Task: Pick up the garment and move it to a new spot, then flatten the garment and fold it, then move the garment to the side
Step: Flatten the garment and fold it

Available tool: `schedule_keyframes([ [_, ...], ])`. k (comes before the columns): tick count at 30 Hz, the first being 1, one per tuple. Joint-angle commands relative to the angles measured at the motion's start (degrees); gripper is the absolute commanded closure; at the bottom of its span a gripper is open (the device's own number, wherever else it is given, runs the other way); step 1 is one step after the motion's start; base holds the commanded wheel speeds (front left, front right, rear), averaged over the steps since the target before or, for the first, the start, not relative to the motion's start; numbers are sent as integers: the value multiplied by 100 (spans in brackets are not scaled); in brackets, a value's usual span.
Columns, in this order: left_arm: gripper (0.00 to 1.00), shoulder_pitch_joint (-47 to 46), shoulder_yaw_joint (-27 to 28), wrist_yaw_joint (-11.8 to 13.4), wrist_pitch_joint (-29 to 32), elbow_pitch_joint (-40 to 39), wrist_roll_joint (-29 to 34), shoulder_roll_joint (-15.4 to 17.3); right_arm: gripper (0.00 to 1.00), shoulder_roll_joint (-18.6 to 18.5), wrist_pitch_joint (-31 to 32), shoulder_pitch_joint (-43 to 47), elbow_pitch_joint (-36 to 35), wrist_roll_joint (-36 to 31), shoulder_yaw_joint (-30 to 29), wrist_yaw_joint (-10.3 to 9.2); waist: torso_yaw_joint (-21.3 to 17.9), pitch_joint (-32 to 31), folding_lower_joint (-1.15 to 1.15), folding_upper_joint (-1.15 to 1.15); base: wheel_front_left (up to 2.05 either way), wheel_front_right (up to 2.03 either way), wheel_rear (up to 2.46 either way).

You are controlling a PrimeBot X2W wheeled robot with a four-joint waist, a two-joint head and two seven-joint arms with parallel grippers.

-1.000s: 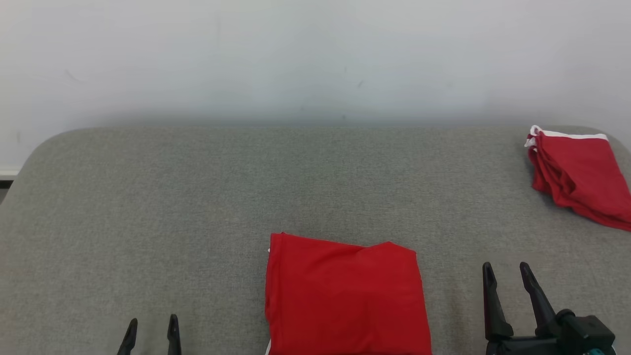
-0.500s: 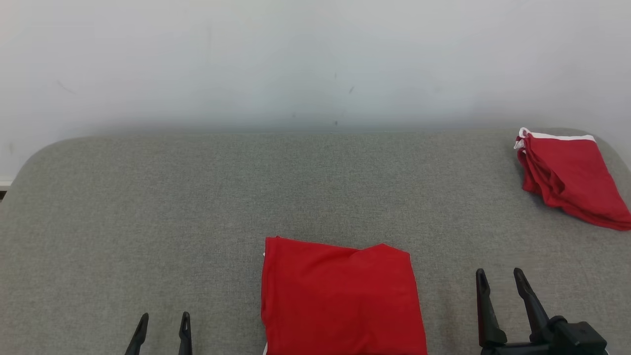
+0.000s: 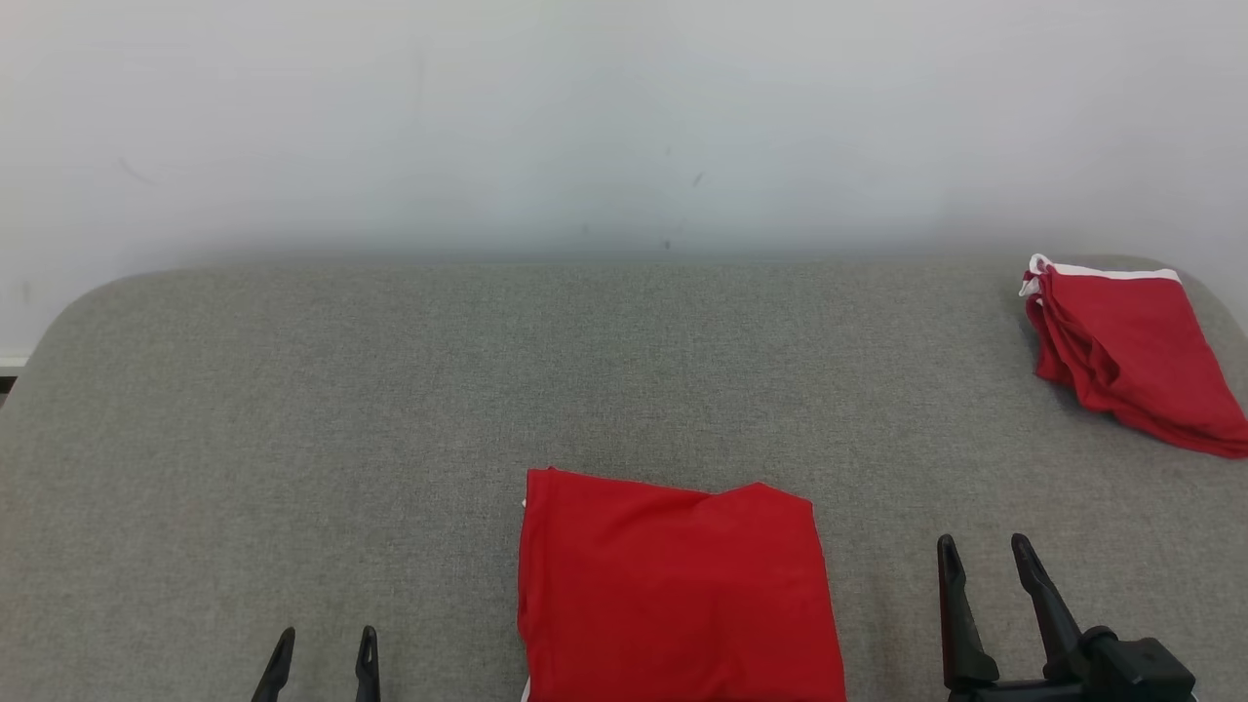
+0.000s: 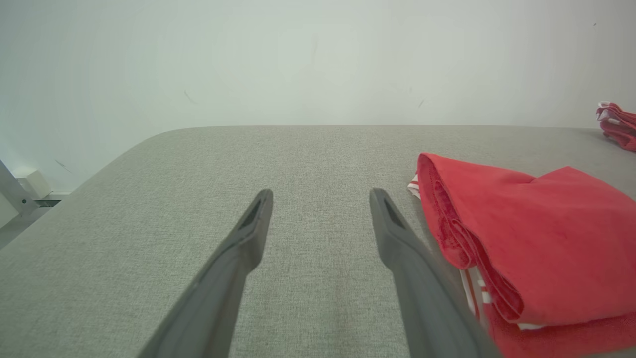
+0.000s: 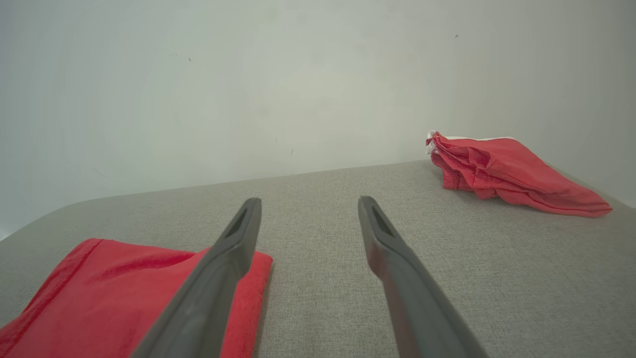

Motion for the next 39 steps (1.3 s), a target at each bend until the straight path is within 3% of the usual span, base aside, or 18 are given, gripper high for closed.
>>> schedule_keyframes([
  [1,0,58,8,-19,-17,10,-55,-3,0,14,-5,37,2,15,-4,12,-2,2,0,0,0,0,0],
  [39,0,-21,57,-42,-16,49,-15,-3,0,14,-5,3,61,79,21,12,3,72,0,0,0,0,0],
])
